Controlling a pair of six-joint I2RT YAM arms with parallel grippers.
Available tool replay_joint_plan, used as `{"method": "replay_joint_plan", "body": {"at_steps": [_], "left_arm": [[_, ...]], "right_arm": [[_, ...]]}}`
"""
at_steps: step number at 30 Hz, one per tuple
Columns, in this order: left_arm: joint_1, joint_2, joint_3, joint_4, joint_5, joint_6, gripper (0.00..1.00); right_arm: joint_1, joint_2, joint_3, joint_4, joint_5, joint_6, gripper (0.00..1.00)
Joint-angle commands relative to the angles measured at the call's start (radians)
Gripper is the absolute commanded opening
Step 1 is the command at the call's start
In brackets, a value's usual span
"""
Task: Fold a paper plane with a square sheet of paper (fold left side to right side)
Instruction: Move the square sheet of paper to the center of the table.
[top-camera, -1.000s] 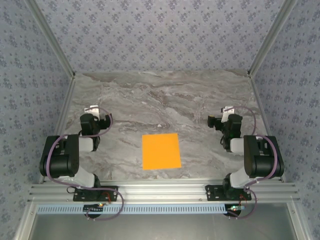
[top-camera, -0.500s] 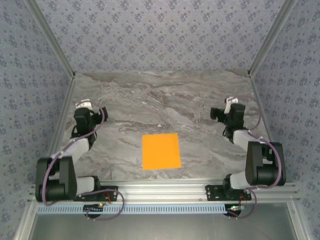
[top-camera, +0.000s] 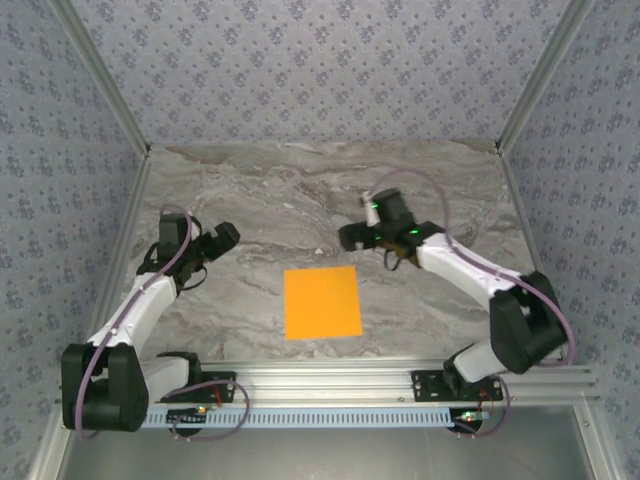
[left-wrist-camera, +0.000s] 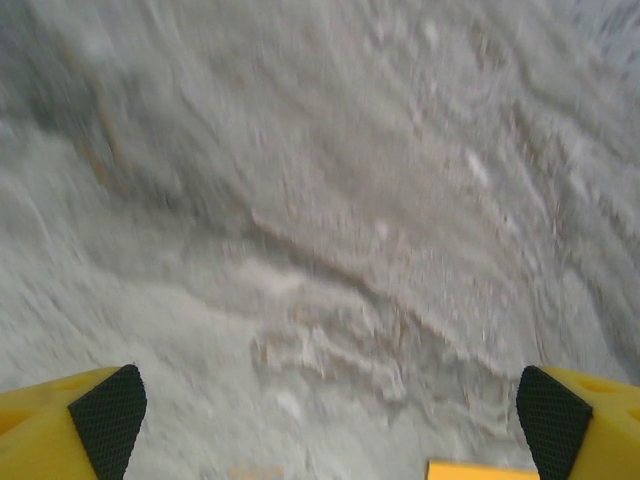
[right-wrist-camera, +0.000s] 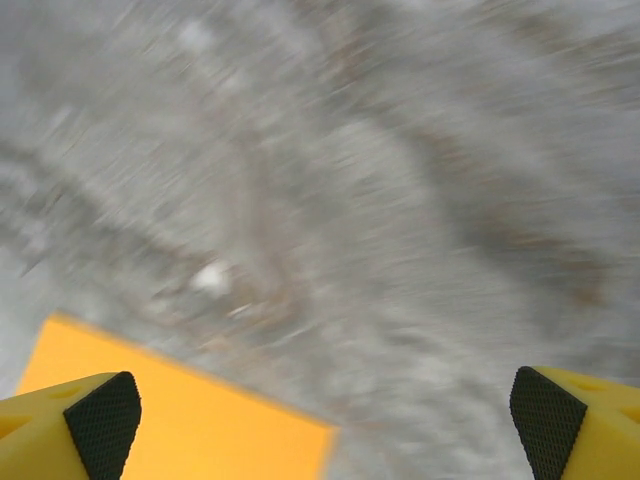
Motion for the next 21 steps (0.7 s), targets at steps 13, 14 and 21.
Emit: {"method": "replay_joint_plan", "body": {"at_steps": [13,14,21], "left_arm": [[-0.013,-0.001,0.004,-0.096,0.013,-0.062,0.98],[-0.013,-0.002,0.006,-0.097,0.014,-0.063,0.98],[-0.012,-0.005,0.009,-0.115,0.001,-0.057,0.98]], "right_arm": [[0.336,0.311,0.177,-0.32,0.144,0.148,1.0],[0.339,0.319,0.173,-0.316,0.153,0.154,1.0],[0.331,0.398,0.233,-0.316,0.163,0.149,1.0]]}}
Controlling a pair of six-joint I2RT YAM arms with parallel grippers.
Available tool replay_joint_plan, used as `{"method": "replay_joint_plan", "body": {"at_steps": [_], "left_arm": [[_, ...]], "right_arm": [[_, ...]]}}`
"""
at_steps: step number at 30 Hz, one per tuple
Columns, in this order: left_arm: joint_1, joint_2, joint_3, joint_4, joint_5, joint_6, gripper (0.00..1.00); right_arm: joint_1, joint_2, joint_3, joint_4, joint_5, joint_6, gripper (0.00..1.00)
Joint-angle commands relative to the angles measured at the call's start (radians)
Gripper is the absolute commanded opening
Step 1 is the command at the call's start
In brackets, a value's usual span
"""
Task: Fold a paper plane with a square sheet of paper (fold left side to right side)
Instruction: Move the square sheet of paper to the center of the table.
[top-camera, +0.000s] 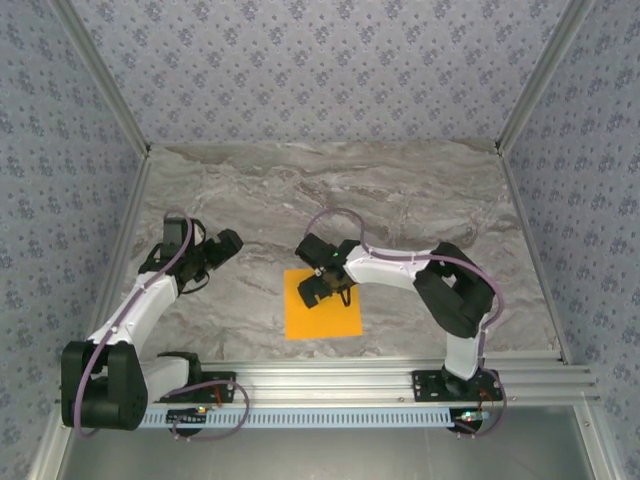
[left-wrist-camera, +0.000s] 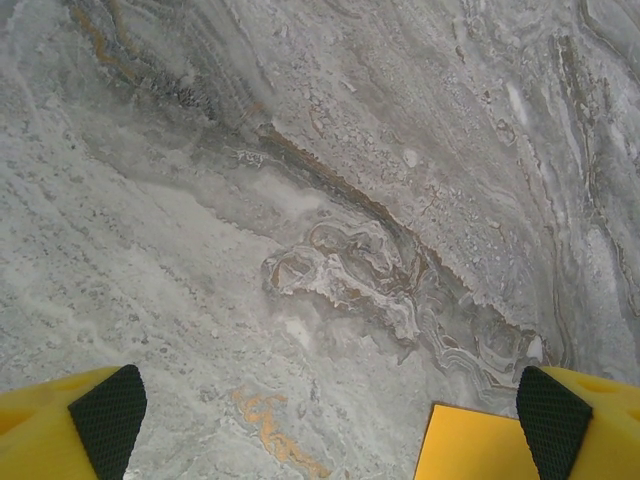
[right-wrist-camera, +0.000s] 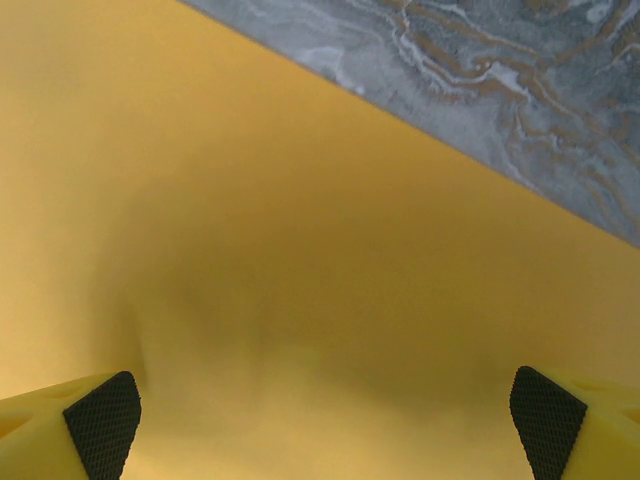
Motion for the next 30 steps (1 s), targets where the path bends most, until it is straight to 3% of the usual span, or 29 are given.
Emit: {"method": "replay_joint_plan", "body": {"at_steps": [1,13,20,24,30], "left_arm": [[-0.003,-0.01,0.008,-0.035,-0.012,-0.006,0.98],[-0.003,-0.007,0.014,-0.028,0.012,-0.021,0.98],[-0.031,0.029,0.01,0.064,0.157,-0.062,0.98],[-0.113,0.079,0.022,0.153,0.273,-0.095,0.96],[-0.328,0.206,0.097,0.241,0.308,-0.125,0.93]], "right_arm": [[-0.012,0.04,0.046,-0.032,0.034,0.024,1.0],[-0.148,0.148,0.136,0.042,-0.005,0.039,1.0],[-0.219,0.187,0.214,0.071,-0.065,0.026,1.0],[-0.228,0.101,0.175,0.105,-0.097,0.001,1.0],[-0.306,0.028,0.145,0.075,-0.052,-0.035,1.0]]}}
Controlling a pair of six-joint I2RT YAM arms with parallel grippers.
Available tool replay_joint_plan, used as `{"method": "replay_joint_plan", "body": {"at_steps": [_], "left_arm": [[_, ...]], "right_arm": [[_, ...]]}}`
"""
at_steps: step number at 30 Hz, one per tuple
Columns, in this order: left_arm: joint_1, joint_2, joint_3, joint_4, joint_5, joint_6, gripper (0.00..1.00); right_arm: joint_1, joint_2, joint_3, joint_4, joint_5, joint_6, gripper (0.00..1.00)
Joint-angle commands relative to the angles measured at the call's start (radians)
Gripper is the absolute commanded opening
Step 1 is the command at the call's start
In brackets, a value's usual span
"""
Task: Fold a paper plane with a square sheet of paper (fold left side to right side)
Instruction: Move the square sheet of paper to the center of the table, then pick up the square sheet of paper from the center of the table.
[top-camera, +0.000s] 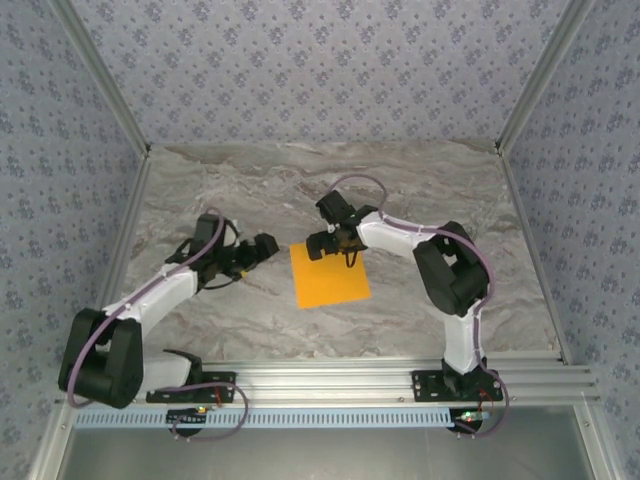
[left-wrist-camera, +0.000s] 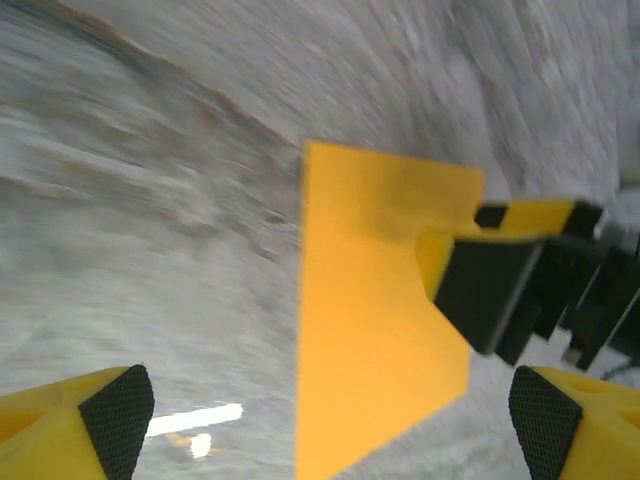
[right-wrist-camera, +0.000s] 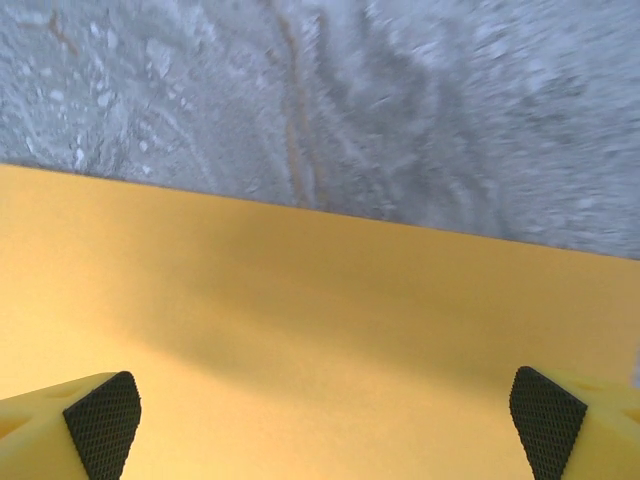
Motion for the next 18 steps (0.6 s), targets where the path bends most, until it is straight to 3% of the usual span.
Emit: {"method": "replay_joint_plan", "body": {"at_steps": [1,9,18], "left_arm": [[-0.104,0.075,0.083,0.085,0.059,-0.026,0.93],[-0.24,0.264,0.149,0.161,0.046,-0.075,0.93],[-0.291,0.405,0.148,0.194,0.007,-0.123,0.94]], "right_arm": [[-0.058,-0.05,-0.005,-0.028,0.022,-0.035,1.0],[-0.106,0.001,0.019,-0.04,-0.002,-0.045,1.0],[-0.1,0.025,-0.002,-0.041,-0.035,-0.037,1.0]]}}
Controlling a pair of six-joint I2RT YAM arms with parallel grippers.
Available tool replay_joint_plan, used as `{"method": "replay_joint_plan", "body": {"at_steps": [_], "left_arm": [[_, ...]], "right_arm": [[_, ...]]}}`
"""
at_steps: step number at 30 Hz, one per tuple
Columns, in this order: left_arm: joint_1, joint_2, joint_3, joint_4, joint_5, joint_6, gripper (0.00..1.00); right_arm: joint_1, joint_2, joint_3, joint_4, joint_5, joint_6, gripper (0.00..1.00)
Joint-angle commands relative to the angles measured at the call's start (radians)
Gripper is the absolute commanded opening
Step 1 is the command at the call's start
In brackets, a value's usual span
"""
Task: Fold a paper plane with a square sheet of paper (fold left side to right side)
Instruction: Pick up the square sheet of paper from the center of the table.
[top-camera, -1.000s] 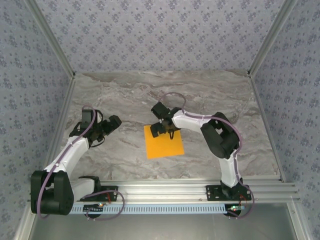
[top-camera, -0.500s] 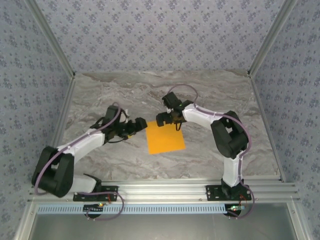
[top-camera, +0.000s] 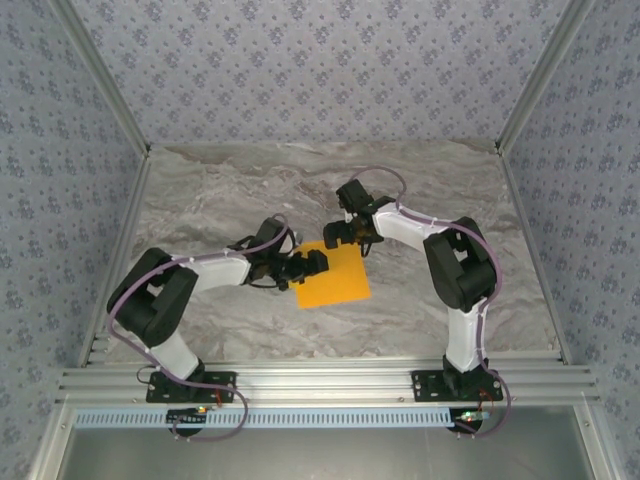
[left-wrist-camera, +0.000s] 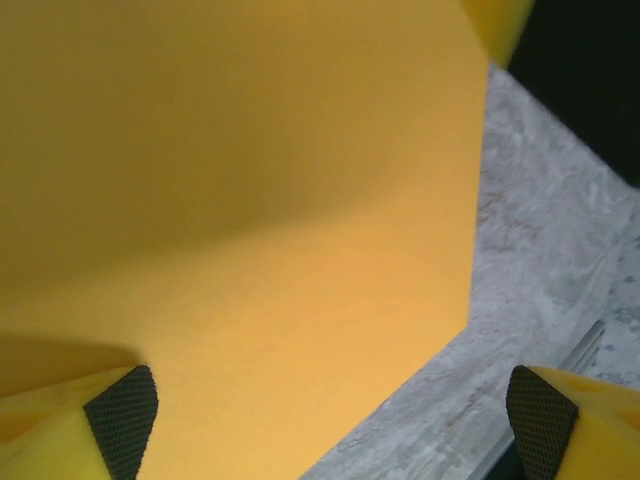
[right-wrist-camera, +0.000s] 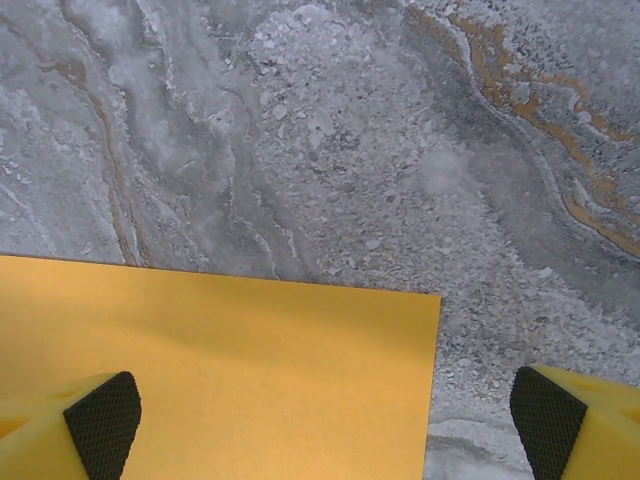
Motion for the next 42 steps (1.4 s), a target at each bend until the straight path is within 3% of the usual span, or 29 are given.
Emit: {"method": "replay_joint_plan", "body": {"at_steps": [1,9,18,28,31,35,42], "left_arm": [[-0.008,0.031,0.012,0.015,-0.025,-0.026,0.94],[-0.009,0.037,-0.001,0.006,-0.044,-0.019,0.94],[-0.008,0.037,-0.007,0.012,-0.048,-0.019,0.94],[-0.008,0.022,-0.021,0.056,-0.044,-0.029,0.94],[-0.006,0.0,-0.03,0.074,-0.044,-0.029,0.94],[0.008,-0.041,-0.03,0.079,-0.035,-0.021,0.94],[0.102,-0.197,-0.076,0.061,-0.005,0.002,0.95]], "right_arm": [[0.007,0.021,-0.005,-0.031,-0.022,-0.003,1.0],[0.037,0.022,-0.051,-0.031,-0.059,0.021,1.0],[0.084,-0.025,-0.104,-0.025,-0.184,0.028,0.98],[0.104,-0.062,-0.12,-0.062,-0.204,0.02,0.85],[0.104,-0.071,-0.123,-0.064,-0.206,0.01,0.78],[0.102,-0.082,-0.119,-0.059,-0.242,0.006,0.6],[0.076,-0.109,-0.128,-0.024,-0.356,0.012,0.32]]}}
